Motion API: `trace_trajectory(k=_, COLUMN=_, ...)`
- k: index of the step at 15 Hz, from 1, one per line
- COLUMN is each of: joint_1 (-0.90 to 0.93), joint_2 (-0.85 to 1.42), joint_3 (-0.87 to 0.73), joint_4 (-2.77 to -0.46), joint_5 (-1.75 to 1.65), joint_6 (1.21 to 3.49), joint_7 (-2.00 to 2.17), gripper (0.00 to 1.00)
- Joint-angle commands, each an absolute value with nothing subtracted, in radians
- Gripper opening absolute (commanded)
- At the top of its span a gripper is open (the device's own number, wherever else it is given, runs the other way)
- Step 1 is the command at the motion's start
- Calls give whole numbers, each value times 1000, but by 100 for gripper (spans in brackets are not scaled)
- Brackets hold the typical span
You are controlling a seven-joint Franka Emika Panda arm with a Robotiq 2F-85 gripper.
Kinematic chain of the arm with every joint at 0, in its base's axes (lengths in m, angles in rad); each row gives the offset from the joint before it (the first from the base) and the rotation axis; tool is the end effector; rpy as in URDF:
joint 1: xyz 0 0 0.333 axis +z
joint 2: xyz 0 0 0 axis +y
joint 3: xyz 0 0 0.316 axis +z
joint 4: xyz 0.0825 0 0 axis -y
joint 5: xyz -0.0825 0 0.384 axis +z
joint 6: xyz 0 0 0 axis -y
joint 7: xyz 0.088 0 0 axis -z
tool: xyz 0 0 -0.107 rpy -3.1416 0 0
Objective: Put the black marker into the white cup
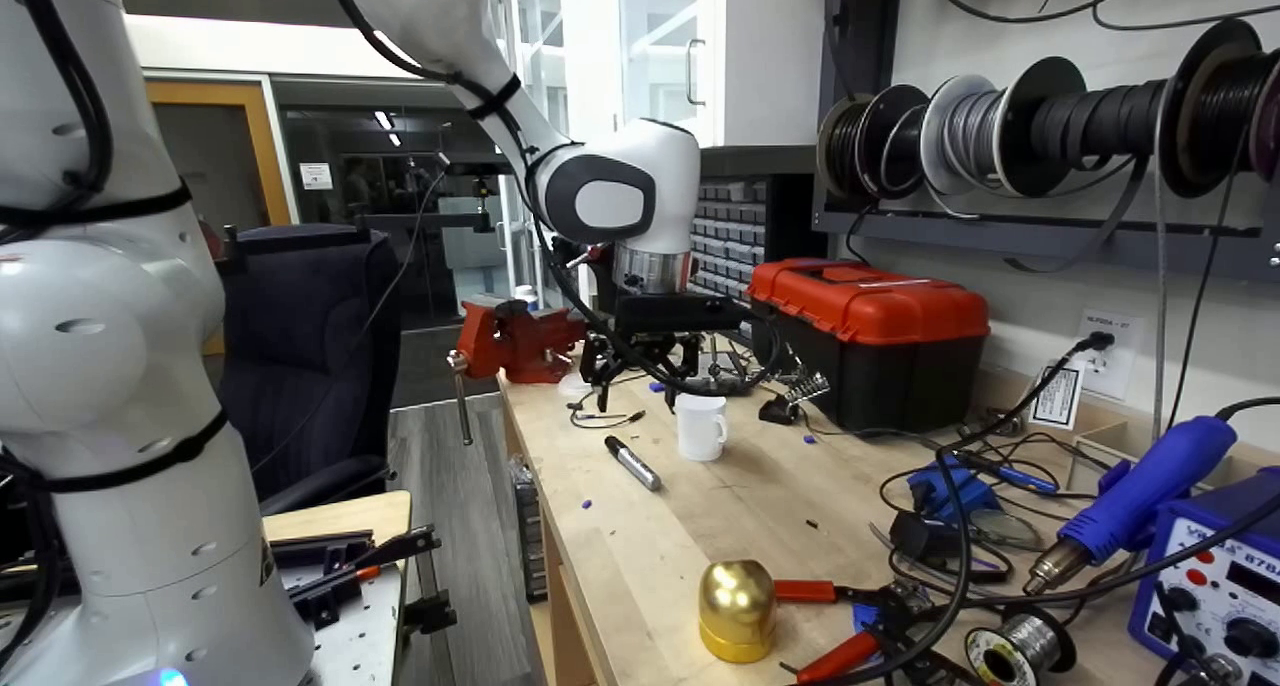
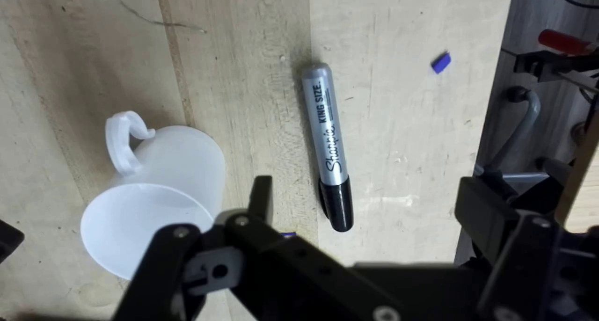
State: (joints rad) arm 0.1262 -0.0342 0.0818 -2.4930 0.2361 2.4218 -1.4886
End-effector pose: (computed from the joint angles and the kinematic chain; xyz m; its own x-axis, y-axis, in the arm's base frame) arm 0.4519 0.0963 0.2956 0.0588 0.9884 0.1403 0.9968 -0.0506 -0.0615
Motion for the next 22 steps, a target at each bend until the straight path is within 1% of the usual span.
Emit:
trace_trajectory(k=1, joint_1=127, joint_2=-30, joint_3=91, joint_4=-2530, joint_5=257, joint_6=2493, joint_7=-1514, gripper=100)
trace_trajectory(k=16, joint_1=111, joint_2=75, joint_3=118, joint_4=-2556, joint_5=357, joint_6=2570, joint_7=-1679, gripper=100)
trace_trajectory(k=22, joint_1=101, joint_2=170, joint_3=147, joint_4=-2535, joint_5=309, joint_6=2673, joint_7=-1693, gripper=100)
